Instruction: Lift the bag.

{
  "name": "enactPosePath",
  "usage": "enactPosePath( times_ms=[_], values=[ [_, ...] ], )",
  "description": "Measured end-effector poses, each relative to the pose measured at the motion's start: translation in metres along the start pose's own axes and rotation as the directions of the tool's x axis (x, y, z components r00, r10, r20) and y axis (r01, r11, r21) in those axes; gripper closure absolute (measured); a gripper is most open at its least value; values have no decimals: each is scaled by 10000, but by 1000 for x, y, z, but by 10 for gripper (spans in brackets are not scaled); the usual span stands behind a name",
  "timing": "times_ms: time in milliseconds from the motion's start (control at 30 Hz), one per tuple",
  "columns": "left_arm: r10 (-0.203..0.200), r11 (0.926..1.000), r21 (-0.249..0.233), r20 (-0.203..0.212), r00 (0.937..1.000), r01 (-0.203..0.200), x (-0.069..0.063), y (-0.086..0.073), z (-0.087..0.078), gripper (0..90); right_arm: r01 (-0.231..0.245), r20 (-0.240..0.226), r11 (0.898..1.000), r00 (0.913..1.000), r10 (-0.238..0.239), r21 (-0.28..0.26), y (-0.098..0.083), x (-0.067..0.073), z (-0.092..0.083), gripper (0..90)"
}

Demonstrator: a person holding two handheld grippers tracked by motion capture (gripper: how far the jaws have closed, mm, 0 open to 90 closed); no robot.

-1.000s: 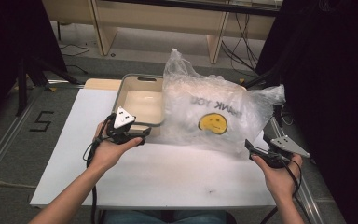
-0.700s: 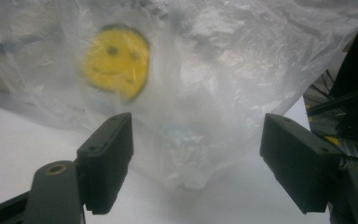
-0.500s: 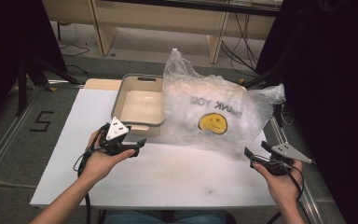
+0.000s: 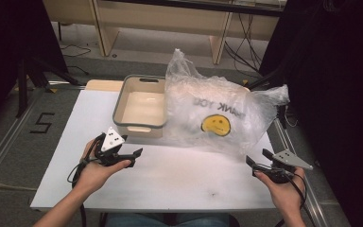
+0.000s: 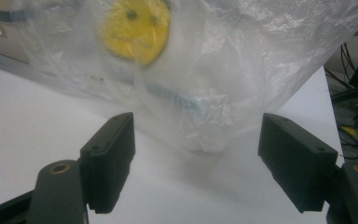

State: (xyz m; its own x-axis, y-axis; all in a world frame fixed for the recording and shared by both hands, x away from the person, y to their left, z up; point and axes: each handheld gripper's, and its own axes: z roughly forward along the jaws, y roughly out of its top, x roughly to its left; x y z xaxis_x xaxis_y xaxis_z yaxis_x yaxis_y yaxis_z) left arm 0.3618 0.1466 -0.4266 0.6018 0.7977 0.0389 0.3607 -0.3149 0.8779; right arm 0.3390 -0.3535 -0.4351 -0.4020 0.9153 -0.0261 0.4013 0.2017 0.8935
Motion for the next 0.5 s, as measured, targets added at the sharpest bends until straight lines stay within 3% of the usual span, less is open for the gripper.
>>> enactPosePath(
  times_ms=[500],
  values=[
    [-86, 10000, -2, -119, 9999, 86, 5, -6, -3, 271, -78, -81, 9999, 9999, 77, -104, -5, 2, 1, 280]
  ],
)
